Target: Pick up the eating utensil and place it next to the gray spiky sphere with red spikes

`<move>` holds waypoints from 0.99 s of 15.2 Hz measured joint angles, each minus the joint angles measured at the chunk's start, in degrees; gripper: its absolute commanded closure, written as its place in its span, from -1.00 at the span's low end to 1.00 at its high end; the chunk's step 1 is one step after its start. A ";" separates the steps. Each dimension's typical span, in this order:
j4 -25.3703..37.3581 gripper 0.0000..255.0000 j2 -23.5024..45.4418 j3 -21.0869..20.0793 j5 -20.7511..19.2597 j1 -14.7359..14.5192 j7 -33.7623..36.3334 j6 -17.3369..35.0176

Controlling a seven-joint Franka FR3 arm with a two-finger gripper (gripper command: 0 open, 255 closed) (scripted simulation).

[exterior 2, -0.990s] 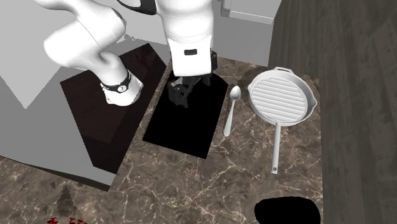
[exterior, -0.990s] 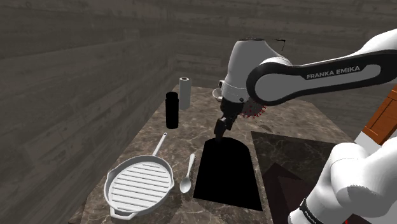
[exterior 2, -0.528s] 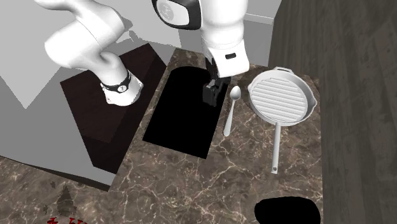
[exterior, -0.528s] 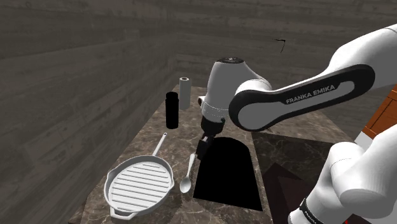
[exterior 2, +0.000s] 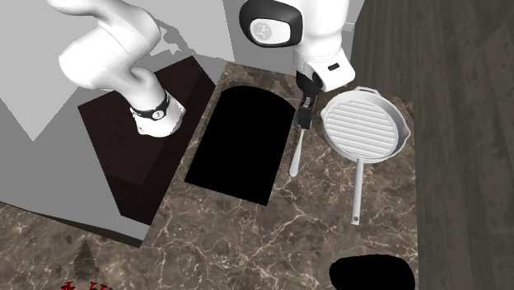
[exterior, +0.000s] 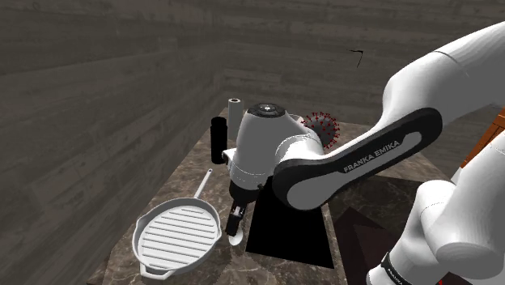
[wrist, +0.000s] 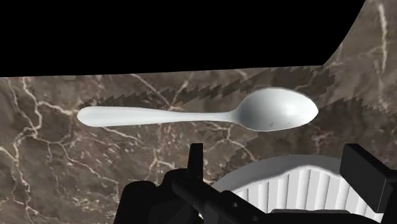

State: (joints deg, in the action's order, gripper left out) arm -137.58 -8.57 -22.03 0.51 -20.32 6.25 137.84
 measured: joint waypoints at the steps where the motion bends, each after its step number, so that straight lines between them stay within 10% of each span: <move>1: 0.24 -1.00 1.13 -0.51 -0.66 -0.25 0.23 1.03; 15: -0.53 -1.00 7.54 -1.45 -5.10 -0.08 3.40 7.91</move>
State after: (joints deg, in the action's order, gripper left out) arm -138.11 -1.03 -23.48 -4.59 -20.40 9.65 145.75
